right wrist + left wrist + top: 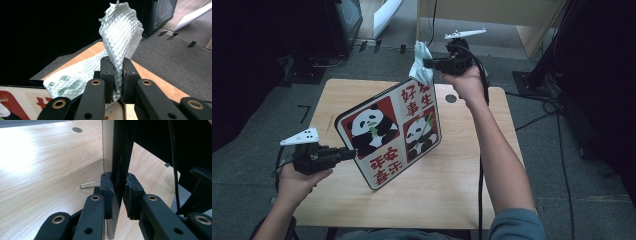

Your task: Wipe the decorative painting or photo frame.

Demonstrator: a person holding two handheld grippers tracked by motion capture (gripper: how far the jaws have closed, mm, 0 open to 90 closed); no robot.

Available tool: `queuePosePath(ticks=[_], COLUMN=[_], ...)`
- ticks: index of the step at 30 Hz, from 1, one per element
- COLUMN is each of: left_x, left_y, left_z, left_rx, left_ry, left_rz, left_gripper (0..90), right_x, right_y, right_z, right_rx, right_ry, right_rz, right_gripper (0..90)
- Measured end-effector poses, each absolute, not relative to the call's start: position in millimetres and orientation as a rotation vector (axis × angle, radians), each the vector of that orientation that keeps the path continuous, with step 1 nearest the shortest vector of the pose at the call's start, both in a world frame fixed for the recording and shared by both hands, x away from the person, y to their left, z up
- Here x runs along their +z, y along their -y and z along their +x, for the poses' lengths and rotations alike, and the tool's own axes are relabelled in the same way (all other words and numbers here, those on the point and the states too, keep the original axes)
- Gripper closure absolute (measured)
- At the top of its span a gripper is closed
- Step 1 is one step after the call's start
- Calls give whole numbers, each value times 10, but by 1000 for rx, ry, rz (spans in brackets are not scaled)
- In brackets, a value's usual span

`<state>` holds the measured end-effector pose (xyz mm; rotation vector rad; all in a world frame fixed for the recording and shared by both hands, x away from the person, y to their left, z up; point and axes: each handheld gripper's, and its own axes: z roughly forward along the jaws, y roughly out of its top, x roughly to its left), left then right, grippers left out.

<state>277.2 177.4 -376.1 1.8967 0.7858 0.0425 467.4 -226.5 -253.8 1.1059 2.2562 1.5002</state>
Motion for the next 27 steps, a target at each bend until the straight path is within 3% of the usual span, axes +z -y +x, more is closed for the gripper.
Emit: queuePosePath(ticks=[27], left_x=[-3761], left_y=[-1778], left_z=[2785], left_rx=[37], left_ry=[-781], left_rz=[1903], left_gripper=[795], right_x=[-2697], right_y=[2455], right_z=[4700], right_rx=[1405], right_ry=[-2242], right_rz=[1174], right_gripper=[840])
